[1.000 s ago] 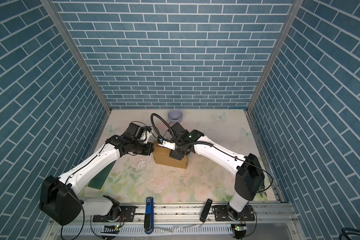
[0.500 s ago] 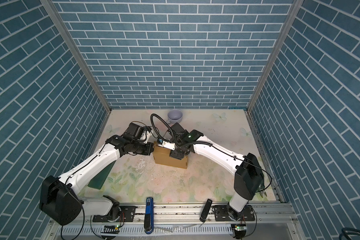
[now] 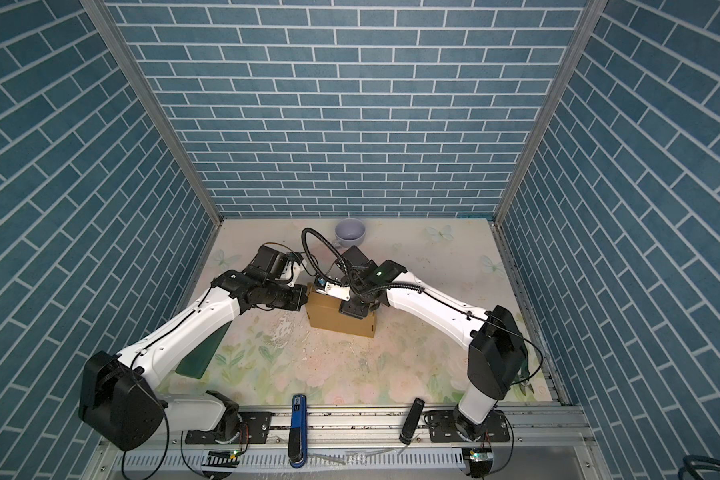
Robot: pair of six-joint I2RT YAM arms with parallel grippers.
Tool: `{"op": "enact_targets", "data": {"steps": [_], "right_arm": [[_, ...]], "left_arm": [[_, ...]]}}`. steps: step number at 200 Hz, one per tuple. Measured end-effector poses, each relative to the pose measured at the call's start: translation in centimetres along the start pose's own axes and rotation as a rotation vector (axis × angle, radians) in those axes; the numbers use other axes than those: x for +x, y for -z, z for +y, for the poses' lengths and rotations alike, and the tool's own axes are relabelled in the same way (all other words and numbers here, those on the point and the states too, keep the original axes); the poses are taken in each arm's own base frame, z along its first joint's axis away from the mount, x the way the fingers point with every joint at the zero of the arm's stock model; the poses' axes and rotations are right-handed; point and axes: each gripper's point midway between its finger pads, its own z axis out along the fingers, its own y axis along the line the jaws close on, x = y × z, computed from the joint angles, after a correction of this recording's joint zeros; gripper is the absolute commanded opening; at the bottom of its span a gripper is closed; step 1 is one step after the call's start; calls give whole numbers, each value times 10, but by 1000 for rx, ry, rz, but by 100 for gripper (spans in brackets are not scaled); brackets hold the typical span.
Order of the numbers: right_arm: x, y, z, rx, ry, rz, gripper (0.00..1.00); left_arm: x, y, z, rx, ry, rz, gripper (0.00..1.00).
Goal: Fold the paper box
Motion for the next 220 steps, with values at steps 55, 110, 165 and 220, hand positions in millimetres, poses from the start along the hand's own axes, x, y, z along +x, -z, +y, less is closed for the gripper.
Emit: {"op": "enact_targets", "data": {"steps": [55,110,165,220], "right_arm": [[1,-3,1,1,-9,-4,55],[1,-5,3,-1,-13,-4,52],[1,-5,3,0,-21,-3,50],[-1,-5,2,6,-31,-7,49]], "left_arm": [[0,0,0,0,1,0,0],[2,1,0,2,5,-8,3],[5,2,1,3,9,-13,8],[3,2,-2,17,16,-18,21]]}}
